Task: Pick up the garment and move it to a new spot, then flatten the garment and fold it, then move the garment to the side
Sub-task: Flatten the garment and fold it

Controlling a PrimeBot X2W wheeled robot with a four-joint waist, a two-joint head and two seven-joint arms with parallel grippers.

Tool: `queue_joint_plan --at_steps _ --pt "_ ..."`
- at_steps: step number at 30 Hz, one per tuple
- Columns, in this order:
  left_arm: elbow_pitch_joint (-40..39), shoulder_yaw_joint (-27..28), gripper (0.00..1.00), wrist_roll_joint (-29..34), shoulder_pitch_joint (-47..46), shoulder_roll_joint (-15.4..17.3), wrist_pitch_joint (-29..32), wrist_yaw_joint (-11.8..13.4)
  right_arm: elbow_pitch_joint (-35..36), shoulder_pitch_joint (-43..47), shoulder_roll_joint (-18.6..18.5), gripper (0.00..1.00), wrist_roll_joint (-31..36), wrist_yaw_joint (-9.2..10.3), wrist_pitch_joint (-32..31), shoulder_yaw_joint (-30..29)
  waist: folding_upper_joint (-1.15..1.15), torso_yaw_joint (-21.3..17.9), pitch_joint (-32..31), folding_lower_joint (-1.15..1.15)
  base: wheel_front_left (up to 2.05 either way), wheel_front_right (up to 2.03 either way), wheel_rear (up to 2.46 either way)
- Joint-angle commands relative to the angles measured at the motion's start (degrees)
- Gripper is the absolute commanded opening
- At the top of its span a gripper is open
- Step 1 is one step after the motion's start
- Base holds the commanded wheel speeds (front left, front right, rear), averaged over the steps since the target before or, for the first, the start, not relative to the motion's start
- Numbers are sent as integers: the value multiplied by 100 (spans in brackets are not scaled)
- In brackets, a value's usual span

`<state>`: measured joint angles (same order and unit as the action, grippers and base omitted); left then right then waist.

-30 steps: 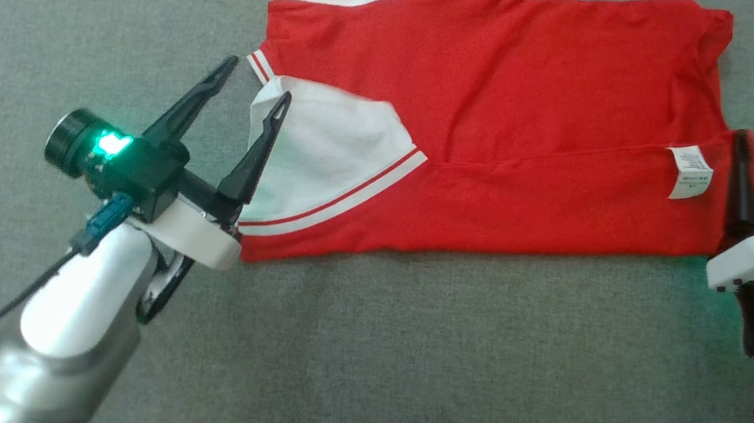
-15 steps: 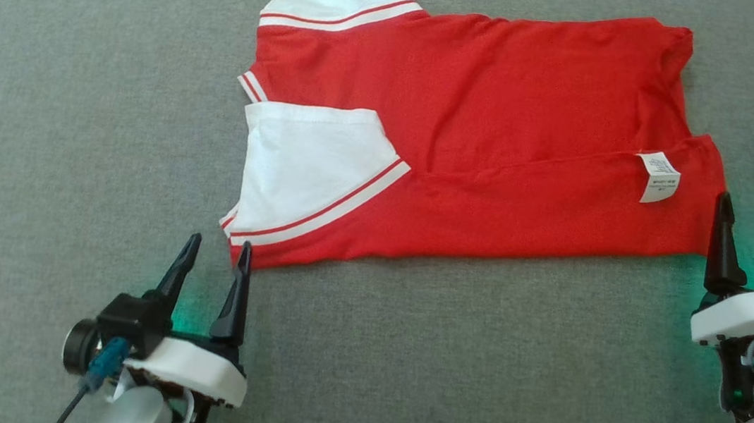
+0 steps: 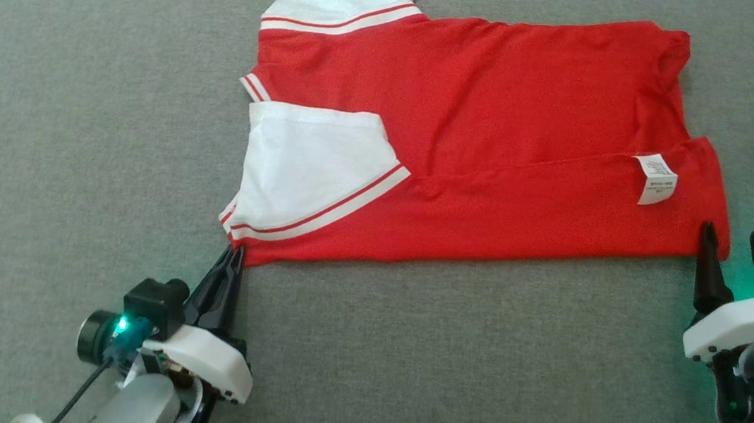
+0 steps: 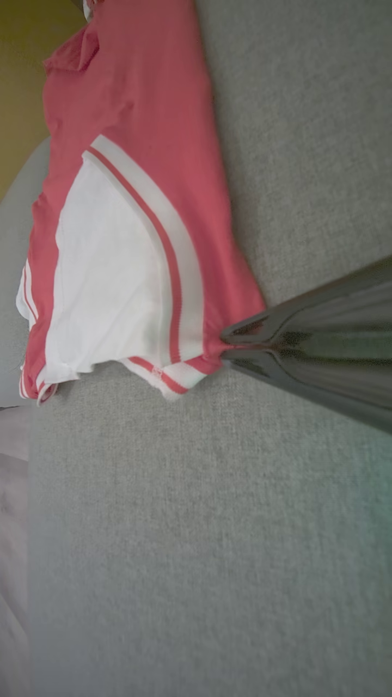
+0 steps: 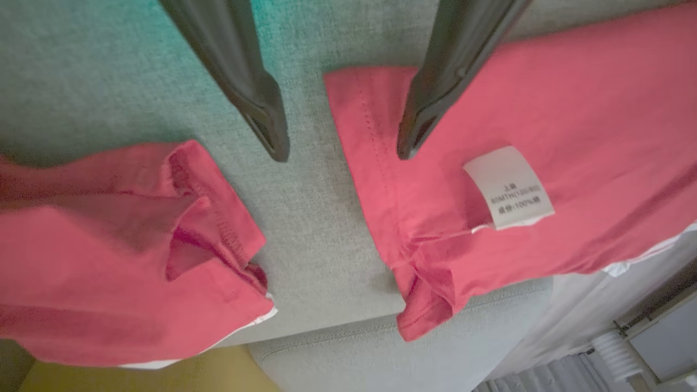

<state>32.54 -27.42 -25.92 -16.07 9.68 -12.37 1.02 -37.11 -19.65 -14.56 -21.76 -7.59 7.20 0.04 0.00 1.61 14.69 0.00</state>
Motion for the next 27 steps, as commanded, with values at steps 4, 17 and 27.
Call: queue_joint_plan --at_steps 4,17,27 --pt "-114 182 0 87 -190 107 -125 25 -162 -256 -24 100 160 10 -200 33 0 114 7 0 0 0 0" --pt "-598 266 0 109 465 350 -228 202 103 391 -142 0 -149 10 -502 133 0 112 -470 0 0 0 0" --pt "-1755 102 0 104 1674 589 33 519 1041 1662 -298 0 -302 10 -679 -140 0 100 -820 0 0 0 0"
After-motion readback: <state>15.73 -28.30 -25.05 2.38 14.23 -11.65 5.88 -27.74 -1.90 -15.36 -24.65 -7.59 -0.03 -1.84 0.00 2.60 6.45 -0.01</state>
